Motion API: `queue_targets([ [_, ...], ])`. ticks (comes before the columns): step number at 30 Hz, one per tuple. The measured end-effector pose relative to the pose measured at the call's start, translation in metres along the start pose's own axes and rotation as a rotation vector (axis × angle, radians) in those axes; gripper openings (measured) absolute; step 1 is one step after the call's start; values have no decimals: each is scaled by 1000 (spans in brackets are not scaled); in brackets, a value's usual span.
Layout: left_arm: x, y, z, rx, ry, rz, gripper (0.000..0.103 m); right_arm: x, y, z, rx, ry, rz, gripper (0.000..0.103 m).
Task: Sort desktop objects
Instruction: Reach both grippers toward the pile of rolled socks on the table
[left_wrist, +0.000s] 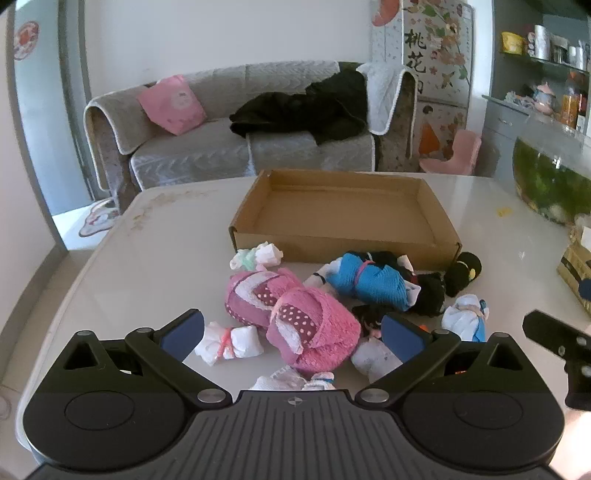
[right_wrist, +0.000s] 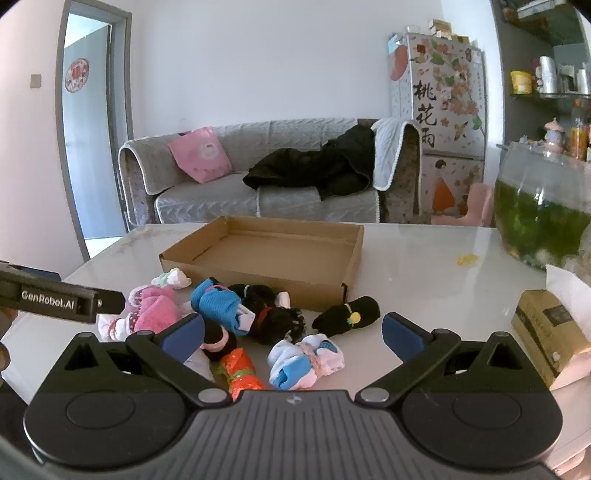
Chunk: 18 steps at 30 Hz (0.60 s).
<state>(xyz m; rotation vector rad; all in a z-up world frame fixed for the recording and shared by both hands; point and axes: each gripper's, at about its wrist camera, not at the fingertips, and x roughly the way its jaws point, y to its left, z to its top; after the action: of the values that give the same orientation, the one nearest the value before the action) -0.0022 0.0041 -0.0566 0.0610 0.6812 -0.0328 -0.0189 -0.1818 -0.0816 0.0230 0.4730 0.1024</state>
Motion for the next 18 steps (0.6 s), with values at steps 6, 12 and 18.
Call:
queue_targets([
  [6, -3, -1, 4, 6, -8, -3, 103, -3, 0, 4, -2, -14, 7, 103],
  [12, 3, -3, -1, 18, -6, 2, 103, -2, -1, 5, 1, -14, 4, 103],
  [18, 14, 1, -21, 53, 33, -9, 103, 0, -7, -5, -6, -9, 8, 103],
])
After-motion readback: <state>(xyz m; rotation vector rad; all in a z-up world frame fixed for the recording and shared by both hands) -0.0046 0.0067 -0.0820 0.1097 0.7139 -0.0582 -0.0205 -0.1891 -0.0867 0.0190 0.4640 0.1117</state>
